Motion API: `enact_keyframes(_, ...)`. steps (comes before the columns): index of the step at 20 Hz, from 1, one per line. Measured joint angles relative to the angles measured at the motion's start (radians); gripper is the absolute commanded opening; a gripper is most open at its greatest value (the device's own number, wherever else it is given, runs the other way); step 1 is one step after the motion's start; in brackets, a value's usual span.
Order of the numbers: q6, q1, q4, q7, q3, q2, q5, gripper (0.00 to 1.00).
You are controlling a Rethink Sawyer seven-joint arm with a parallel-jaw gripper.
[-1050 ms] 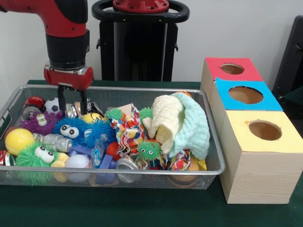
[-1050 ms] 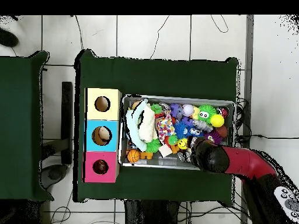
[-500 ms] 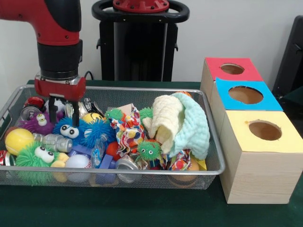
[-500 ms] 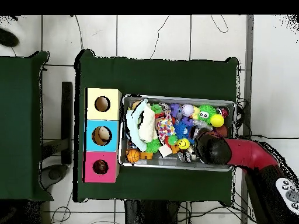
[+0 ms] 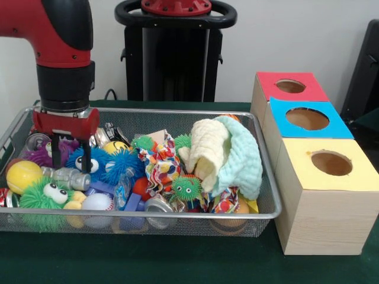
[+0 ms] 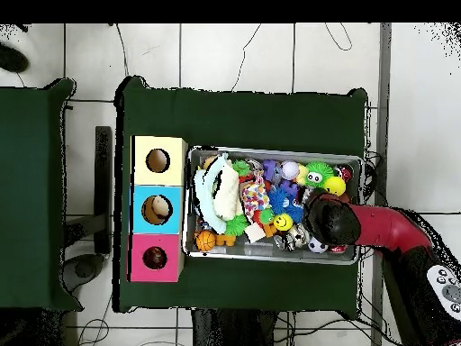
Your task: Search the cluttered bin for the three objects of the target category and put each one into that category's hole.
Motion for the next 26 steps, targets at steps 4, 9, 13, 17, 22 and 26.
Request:
enact_keyframes(4,0.000,-0.010,-0.021,0.000,0.019,0.022,-0.013,1.00)
enact_keyframes(9,-0.001,-0.031,-0.048,0.000,0.045,0.055,-0.027,1.00)
enact_keyframes(13,-0.009,-0.045,-0.072,0.000,0.059,0.092,-0.045,1.00)
enact_keyframes(17,-0.016,-0.048,-0.094,0.000,0.063,0.117,-0.067,1.00)
enact_keyframes(22,-0.035,-0.047,-0.115,0.000,0.067,0.138,-0.090,1.00)
enact_keyframes(26,-0.046,-0.043,-0.131,0.000,0.067,0.147,-0.107,1.00)
